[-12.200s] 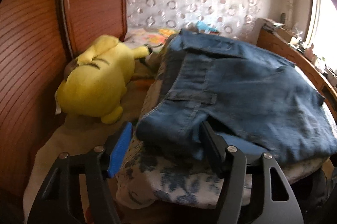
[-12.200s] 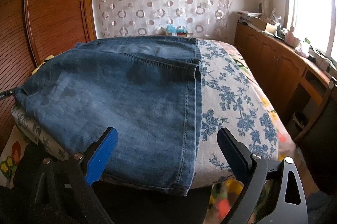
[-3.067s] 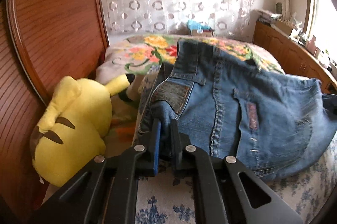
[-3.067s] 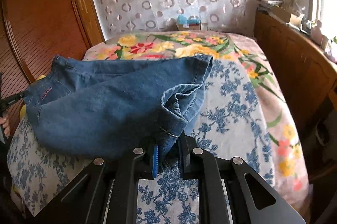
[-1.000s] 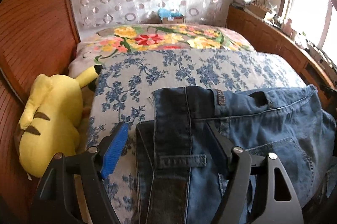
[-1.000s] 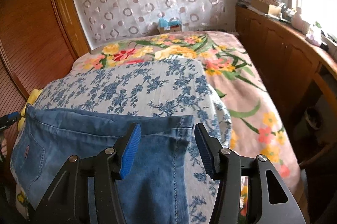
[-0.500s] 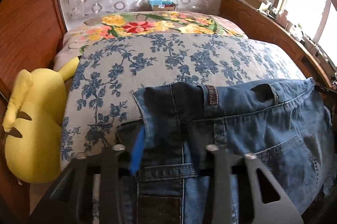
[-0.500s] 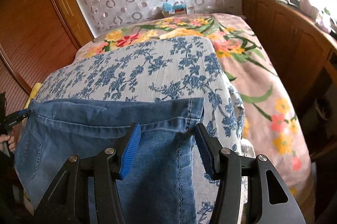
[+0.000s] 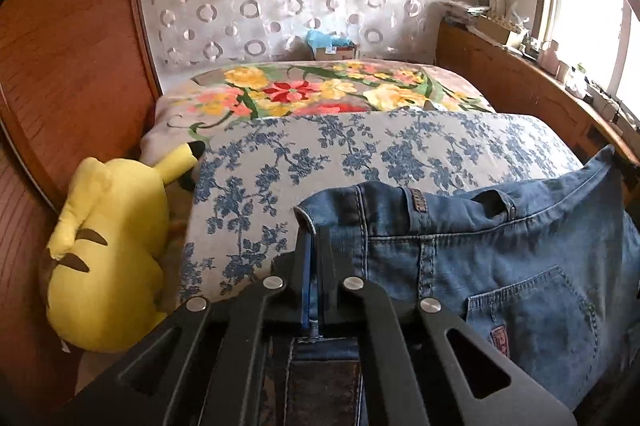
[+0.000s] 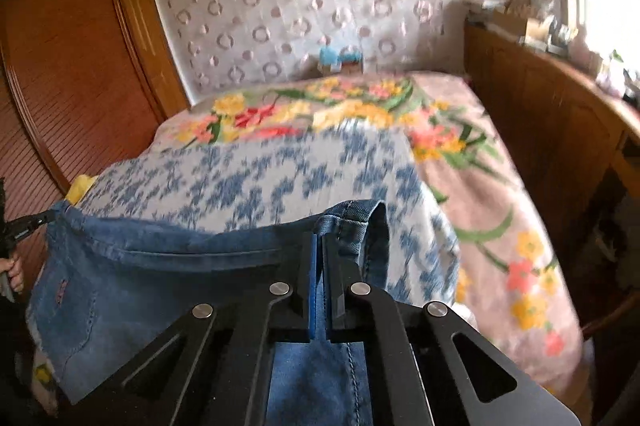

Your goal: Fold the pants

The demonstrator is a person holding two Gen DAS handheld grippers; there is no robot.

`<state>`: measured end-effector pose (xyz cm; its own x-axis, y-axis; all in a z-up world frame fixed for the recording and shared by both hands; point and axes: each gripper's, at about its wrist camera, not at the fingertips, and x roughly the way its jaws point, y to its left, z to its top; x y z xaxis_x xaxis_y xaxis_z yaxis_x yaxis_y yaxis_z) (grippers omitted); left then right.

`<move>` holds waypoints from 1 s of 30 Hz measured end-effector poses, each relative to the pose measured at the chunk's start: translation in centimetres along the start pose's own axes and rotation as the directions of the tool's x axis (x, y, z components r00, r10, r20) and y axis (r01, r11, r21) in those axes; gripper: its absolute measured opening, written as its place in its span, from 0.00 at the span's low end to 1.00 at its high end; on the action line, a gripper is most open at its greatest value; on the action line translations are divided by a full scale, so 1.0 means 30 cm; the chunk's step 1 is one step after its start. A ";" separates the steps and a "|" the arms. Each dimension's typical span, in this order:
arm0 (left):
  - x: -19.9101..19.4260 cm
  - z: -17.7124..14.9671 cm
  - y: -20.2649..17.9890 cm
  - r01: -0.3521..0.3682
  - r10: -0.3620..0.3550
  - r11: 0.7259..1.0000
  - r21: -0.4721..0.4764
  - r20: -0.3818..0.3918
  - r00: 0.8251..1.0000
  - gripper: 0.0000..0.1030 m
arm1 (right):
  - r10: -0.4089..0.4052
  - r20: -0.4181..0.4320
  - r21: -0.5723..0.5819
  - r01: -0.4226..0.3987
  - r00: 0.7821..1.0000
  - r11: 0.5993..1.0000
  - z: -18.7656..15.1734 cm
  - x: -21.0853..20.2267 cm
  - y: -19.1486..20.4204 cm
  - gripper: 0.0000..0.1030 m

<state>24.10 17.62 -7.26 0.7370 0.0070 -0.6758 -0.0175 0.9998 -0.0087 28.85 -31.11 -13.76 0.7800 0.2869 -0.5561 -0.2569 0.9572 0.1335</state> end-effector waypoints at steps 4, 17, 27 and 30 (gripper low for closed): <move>-0.029 0.022 0.030 -0.025 0.026 0.999 -0.033 0.044 0.999 0.03 | -0.030 0.064 -0.015 0.031 0.998 0.999 0.027 -0.042 0.024 0.02; -0.031 0.020 0.038 -0.018 0.019 0.999 -0.041 0.031 0.999 0.04 | -0.043 0.004 -0.017 0.043 0.999 0.999 0.011 -0.045 0.079 0.07; -0.135 0.006 -0.022 -0.013 0.014 1.000 -0.010 0.094 0.995 0.51 | -0.040 0.005 -0.028 0.040 0.999 0.999 -0.066 -0.172 0.082 0.20; -0.140 -0.008 -0.056 0.025 -0.024 1.000 -0.007 0.098 0.995 0.64 | -0.035 -0.009 -0.023 0.035 0.999 0.999 -0.081 -0.192 0.075 0.27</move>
<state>20.86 15.90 -4.58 0.8000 -0.0157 -0.5998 -0.0037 0.9995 -0.0312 22.40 -30.71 -12.26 0.7834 0.2527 -0.5678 -0.2427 0.9654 0.0948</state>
